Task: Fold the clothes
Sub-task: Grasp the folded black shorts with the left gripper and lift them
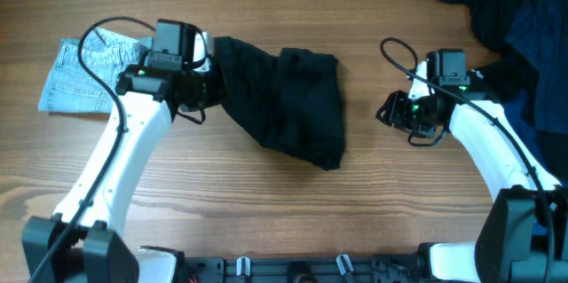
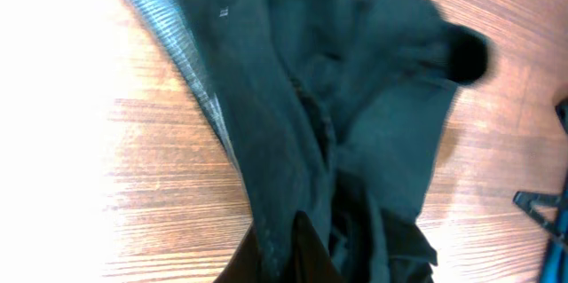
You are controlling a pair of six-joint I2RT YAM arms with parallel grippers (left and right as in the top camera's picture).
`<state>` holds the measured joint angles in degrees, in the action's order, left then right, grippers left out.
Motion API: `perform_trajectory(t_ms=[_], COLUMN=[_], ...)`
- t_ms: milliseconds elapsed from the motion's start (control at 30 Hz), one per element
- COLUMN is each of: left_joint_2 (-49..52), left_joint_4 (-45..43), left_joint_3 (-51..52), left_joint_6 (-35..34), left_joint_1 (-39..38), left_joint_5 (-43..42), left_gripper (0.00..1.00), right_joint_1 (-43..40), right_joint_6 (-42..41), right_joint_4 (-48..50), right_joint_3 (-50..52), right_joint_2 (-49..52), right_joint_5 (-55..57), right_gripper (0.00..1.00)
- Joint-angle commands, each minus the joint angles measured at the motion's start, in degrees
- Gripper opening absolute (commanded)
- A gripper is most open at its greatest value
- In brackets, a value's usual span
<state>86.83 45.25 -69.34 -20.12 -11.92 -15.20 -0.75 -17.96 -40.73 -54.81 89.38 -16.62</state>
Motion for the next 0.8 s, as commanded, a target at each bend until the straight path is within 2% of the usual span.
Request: perform_trajectory(t_ms=[0, 67, 167, 233, 333, 533, 600, 633, 700, 767], left_joint_2=[-0.6, 0.8, 2.6, 4.3, 7.4, 13.0, 13.5, 13.5, 13.6, 13.8], left_joint_4=[1.5, 2.1, -1.4, -5.4, -9.9, -20.4, -22.1, -22.6, -24.1, -25.3], left_joint_3=[-1.7, -1.7, -1.7, -1.7, -1.7, -1.7, -1.7, -1.7, -1.7, -1.7], left_joint_6=[3.7, 3.4, 3.6, 8.3, 14.2, 22.3, 22.3, 22.4, 22.5, 22.5], left_joint_1=[-8.7, -16.5, -26.9, -32.5, -37.1, -40.1, -40.0, -40.0, -40.0, -40.0], left_joint_5=[8.2, 14.6, 21.7, 22.8, 22.8, 22.8, 22.8, 22.8, 21.7, 19.8], left_gripper=[0.04, 0.04, 0.04, 0.04, 0.04, 0.04, 0.04, 0.04, 0.04, 0.04], right_joint_1=[-0.3, -0.3, -0.3, -0.3, -0.3, -0.3, -0.3, -0.3, -0.3, -0.3], right_joint_6=[-0.7, -0.6, -0.7, -1.7, -1.7, -3.1, -3.7, -3.7, -4.2, -4.8], right_joint_4=[-0.2, -0.2, -0.3, -0.5, -1.1, -3.9, -4.6, -4.7, -4.3, -3.8], right_joint_3=[-1.2, -1.2, -1.2, -1.2, -1.1, -1.0, -0.9, -0.7, 0.4, 1.6], right_joint_2=[-1.0, -1.0, -1.0, -1.0, -1.0, -0.7, -0.6, -0.4, -0.2, 0.9], right_joint_5=[1.2, 1.2, 1.2, 1.4, 1.9, 7.3, 9.4, 9.4, 10.1, 10.1], right_gripper=[0.52, 0.54, 0.55, 0.55, 0.55, 0.56, 0.47, 0.34, 0.19, 0.16])
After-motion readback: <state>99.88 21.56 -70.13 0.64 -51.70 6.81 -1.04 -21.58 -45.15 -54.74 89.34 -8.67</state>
